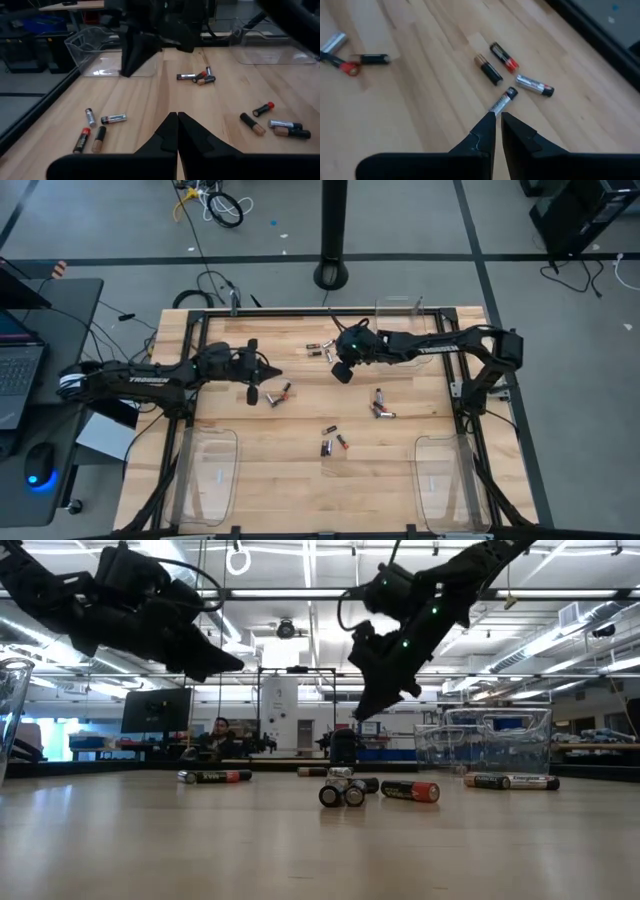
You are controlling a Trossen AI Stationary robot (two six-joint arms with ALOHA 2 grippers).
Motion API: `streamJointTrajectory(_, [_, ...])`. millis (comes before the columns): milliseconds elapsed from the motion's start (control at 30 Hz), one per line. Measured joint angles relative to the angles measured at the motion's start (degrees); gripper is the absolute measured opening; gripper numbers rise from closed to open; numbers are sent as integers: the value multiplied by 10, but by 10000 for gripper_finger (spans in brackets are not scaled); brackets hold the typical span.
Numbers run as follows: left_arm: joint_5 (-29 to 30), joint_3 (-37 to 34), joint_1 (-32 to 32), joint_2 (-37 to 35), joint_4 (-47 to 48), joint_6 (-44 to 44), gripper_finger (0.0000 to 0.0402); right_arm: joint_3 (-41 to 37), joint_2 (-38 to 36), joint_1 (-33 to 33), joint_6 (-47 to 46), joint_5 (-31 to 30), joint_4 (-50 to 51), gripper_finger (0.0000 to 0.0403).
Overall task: Sort batteries
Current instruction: Put the white battery into the bottom right transparent bin
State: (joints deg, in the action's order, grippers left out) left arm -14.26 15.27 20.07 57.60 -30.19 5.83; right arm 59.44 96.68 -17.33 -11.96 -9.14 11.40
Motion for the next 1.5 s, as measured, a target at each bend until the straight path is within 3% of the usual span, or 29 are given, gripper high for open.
streamJointTrajectory(267, [11, -6, 14, 0, -10, -4, 10, 0, 7, -8, -34, 18, -1, 47])
streamJointTrajectory(567, [25, -5, 14, 1, -23, 13, 10, 0, 41, -1, -57, -1, -74, 135])
streamJointTrajectory(700, [28, -5, 14, 1, -16, 14, 10, 0, 71, -8, -83, -9, -107, 156])
streamJointTrajectory(1500, [33, -5, 14, 2, -15, 11, 11, 9, 198, -31, -115, -47, -172, 147])
